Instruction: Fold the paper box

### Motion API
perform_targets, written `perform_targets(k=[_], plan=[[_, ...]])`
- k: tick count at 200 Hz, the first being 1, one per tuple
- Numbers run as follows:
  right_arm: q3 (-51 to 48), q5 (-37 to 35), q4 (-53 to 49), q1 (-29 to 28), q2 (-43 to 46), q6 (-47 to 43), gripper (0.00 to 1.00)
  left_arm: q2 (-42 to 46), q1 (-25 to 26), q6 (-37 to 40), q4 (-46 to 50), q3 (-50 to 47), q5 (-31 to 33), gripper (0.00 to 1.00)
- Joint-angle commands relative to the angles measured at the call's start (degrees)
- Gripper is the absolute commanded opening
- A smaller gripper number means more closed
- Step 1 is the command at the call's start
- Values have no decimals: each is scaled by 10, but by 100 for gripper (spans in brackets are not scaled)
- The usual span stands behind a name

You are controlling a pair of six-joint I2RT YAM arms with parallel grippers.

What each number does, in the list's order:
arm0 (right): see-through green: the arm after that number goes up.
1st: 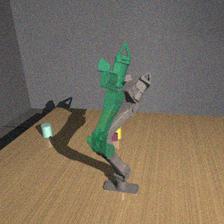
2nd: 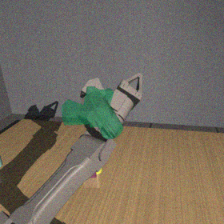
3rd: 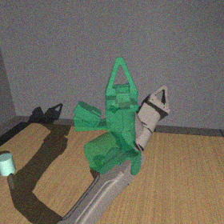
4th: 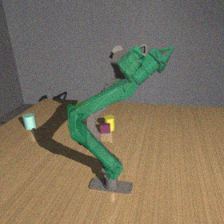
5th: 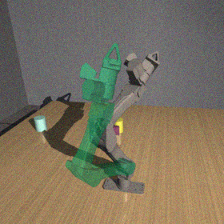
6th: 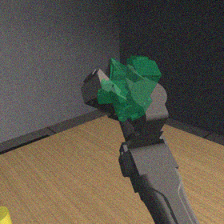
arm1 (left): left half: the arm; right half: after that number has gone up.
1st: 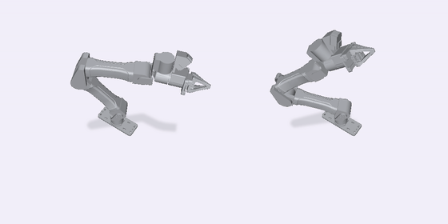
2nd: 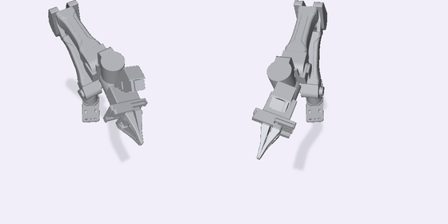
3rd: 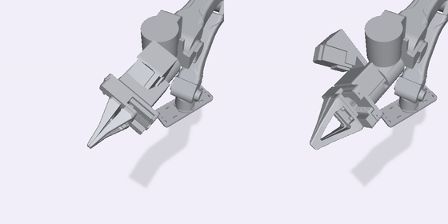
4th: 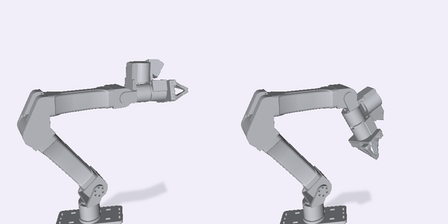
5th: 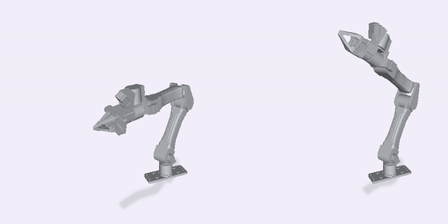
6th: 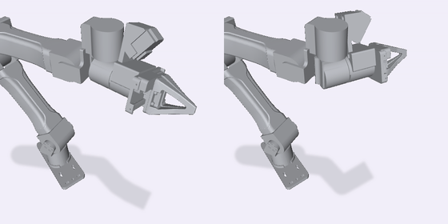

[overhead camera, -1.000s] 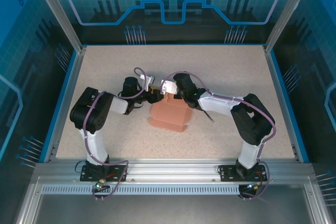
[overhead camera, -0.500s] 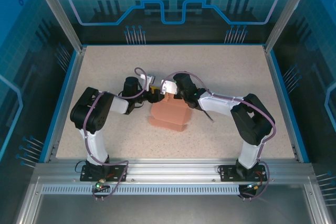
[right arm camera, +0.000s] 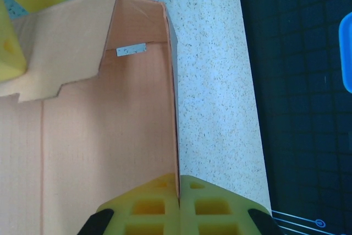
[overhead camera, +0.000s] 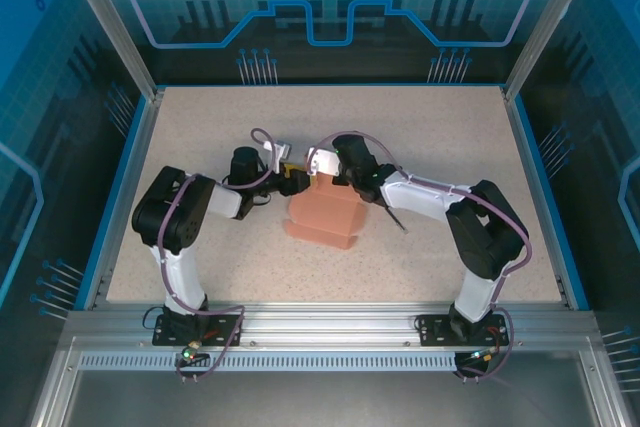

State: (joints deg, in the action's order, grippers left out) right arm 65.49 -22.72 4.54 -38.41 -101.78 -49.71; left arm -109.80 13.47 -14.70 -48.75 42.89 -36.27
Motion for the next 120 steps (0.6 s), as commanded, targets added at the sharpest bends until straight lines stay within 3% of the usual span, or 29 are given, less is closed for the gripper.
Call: perform_targets(k=[1, 120], plan=[[24, 31, -35, 9, 22, 14, 0, 2, -7, -6, -23, -4, -26, 61], [56, 84, -70, 15, 8, 42, 0, -8, -5, 17, 8, 16, -24, 70]])
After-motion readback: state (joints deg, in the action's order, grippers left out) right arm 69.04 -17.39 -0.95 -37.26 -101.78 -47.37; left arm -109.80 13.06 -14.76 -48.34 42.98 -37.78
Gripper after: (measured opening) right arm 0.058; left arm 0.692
